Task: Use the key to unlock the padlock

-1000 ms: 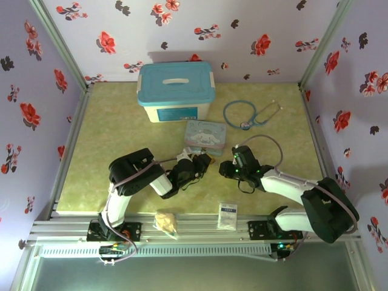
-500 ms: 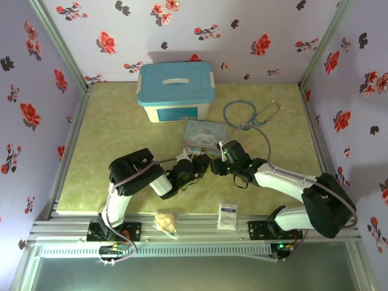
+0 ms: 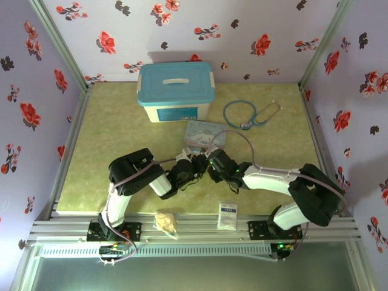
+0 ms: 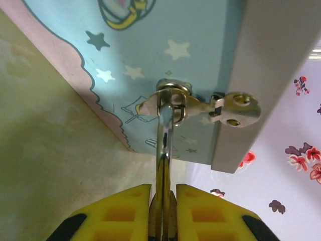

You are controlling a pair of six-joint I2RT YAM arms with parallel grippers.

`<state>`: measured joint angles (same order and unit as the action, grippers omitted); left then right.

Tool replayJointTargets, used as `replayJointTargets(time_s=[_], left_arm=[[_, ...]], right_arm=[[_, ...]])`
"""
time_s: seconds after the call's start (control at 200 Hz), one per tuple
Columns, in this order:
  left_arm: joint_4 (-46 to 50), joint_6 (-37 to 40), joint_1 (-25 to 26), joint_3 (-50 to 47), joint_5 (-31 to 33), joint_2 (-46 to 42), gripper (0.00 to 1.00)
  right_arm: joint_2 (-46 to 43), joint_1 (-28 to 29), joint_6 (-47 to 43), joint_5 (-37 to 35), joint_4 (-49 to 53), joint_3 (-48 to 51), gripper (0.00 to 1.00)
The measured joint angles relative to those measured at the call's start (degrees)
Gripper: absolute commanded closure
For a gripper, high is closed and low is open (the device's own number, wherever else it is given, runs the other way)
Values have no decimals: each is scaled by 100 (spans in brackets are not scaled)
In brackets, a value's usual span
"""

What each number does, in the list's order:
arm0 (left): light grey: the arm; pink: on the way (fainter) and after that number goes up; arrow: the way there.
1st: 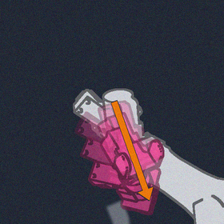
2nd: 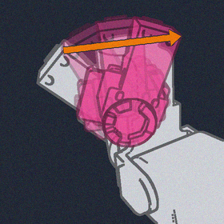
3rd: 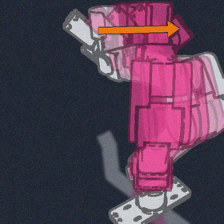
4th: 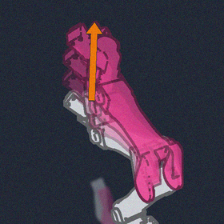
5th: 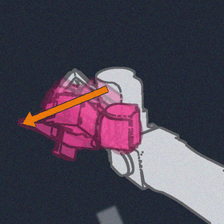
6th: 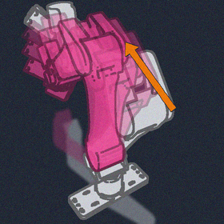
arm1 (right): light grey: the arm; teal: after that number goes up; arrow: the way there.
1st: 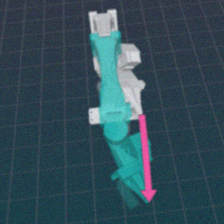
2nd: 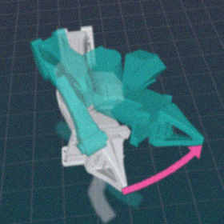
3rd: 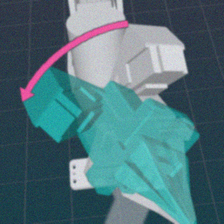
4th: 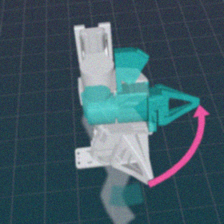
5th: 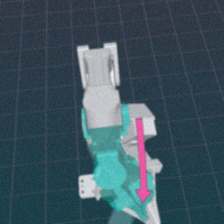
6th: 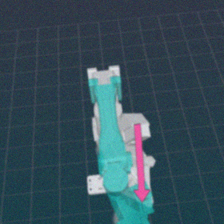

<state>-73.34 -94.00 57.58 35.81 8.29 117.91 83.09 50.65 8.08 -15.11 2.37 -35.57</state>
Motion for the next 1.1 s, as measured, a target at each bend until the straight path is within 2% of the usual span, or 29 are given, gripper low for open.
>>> replayJointTargets(time_s=[0.21,0.645,0.705,0.765,0.97,1.1], left_arm=[[-7,-11,-22,-2,-37,0,100],[-44,-17,-55,-33,13,0,100],[-42,-17,-55,-33,13,0,100],[-37,-17,-55,-35,9,0,100],[-39,57,-63,-114,50,-11,100],[-44,157,-76,-190,66,-28,100]], right_arm=[[221,116,-387,-625,-428,2,77],[343,186,-496,-719,-887,116,81],[343,186,-439,-713,-977,162,87],[352,160,-334,-654,-1047,201,89],[350,-151,-76,229,-1259,293,93],[350,-610,306,1360,-1725,516,92]])
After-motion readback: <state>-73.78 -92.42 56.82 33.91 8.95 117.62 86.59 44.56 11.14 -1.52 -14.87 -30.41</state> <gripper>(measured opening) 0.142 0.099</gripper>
